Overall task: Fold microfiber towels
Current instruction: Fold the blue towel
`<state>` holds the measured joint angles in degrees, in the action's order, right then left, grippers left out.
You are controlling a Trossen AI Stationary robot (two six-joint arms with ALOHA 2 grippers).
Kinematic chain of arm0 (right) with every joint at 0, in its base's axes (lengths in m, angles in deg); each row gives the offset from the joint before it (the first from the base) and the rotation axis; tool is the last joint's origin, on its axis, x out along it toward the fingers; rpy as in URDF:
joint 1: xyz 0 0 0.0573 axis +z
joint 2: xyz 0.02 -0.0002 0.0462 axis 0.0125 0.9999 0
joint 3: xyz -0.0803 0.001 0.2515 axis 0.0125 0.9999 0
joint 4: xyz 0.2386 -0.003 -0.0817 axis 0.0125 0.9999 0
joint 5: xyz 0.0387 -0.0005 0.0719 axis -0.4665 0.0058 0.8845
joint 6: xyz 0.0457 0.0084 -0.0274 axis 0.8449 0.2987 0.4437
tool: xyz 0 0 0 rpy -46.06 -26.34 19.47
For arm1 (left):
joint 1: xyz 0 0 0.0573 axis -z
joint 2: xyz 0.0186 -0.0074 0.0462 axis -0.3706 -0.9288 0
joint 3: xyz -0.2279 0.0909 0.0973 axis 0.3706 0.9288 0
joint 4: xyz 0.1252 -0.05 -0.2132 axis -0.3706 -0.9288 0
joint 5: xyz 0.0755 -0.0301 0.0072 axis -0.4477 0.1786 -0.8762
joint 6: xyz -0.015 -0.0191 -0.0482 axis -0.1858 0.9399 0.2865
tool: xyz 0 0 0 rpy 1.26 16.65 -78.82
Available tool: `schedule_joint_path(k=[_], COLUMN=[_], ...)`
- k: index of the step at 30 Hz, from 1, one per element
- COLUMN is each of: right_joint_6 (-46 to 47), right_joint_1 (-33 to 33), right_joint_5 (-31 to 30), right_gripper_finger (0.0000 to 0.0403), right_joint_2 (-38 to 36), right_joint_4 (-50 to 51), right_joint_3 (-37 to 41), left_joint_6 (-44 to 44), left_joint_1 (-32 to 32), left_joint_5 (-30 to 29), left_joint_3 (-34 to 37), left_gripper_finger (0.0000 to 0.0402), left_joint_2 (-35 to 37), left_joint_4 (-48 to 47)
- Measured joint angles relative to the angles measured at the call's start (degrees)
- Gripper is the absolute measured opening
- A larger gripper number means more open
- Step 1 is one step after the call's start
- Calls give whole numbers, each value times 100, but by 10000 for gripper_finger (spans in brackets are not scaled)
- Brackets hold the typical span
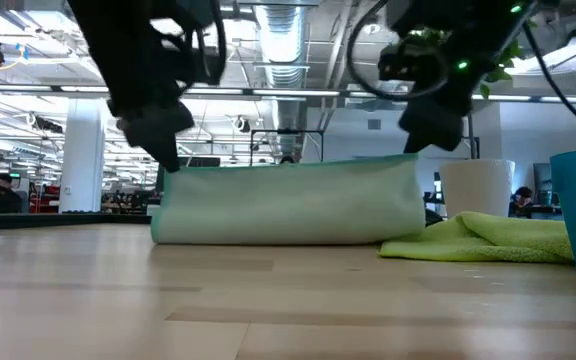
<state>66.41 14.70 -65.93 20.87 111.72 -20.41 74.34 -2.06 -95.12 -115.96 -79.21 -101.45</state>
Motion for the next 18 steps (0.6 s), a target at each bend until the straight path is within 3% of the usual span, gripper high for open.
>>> schedule_joint_path(k=[5,18], right_joint_6=[-505,-2123], right_joint_1=[-598,-1925], right_joint_5=[-187,-98], right_gripper_finger=[6,6], right_joint_2=[-1,-2], right_joint_4=[-219,-1930], right_joint_3=[0,441], left_joint_6=[-229,-937], left_joint_1=[-513,-1766], left_joint_5=[-134,-498], left_joint_3=[163,191], left_gripper_finger=[0,0], left_joint_2=[0,0], left_joint_4=[56,365])
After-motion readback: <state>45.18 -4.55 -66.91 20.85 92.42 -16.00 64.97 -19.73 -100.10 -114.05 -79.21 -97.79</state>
